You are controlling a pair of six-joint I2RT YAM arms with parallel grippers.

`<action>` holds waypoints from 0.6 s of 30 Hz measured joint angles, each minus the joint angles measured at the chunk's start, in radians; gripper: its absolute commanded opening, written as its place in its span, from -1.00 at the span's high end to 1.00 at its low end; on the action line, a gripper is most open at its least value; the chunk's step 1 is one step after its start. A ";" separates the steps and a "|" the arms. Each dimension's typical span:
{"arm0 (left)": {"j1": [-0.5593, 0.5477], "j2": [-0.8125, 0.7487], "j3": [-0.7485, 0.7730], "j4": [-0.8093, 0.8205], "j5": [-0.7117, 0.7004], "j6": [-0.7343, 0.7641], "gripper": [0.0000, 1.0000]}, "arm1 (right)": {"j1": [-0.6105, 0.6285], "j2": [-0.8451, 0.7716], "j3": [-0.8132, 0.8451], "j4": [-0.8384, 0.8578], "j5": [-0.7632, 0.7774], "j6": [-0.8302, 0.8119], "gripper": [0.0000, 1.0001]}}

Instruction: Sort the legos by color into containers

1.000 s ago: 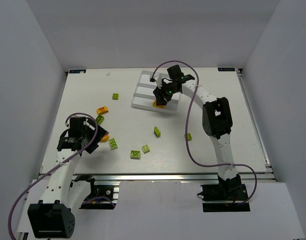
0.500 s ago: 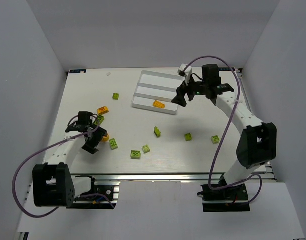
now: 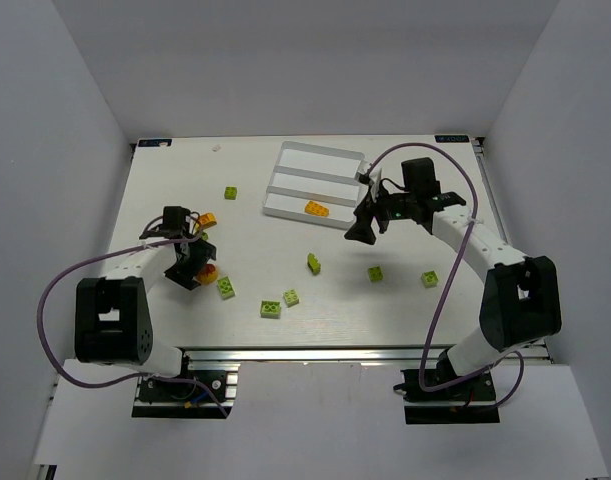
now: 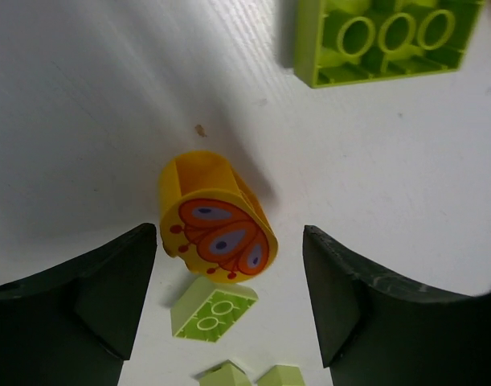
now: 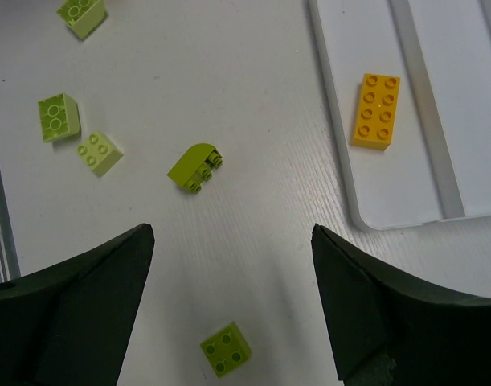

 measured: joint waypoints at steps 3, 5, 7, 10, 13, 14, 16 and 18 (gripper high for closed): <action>0.000 0.053 0.000 0.004 0.000 0.000 -0.56 | 0.000 -0.013 0.000 0.000 -0.005 0.000 -0.64; 0.000 0.074 0.005 0.003 0.003 -0.004 -0.26 | -0.001 -0.019 0.000 0.000 -0.007 0.000 -0.61; 0.000 0.078 0.011 0.011 0.008 -0.008 0.06 | -0.005 -0.022 0.000 -0.001 -0.009 -0.001 -0.58; 0.000 0.086 0.028 0.014 0.013 -0.008 0.46 | -0.011 -0.027 0.000 -0.001 -0.009 -0.003 -0.44; -0.002 0.093 0.048 0.015 0.045 -0.009 0.75 | -0.014 -0.033 0.000 -0.001 -0.008 -0.002 -0.15; -0.002 0.092 0.056 0.016 0.065 -0.010 0.85 | -0.016 -0.035 0.000 -0.002 -0.007 0.002 0.16; -0.005 0.087 0.074 0.033 0.116 -0.018 0.93 | -0.018 -0.045 0.000 0.000 0.000 0.008 0.58; -0.014 0.080 0.100 0.060 0.167 -0.027 1.00 | -0.019 -0.061 -0.006 0.010 0.022 0.025 1.00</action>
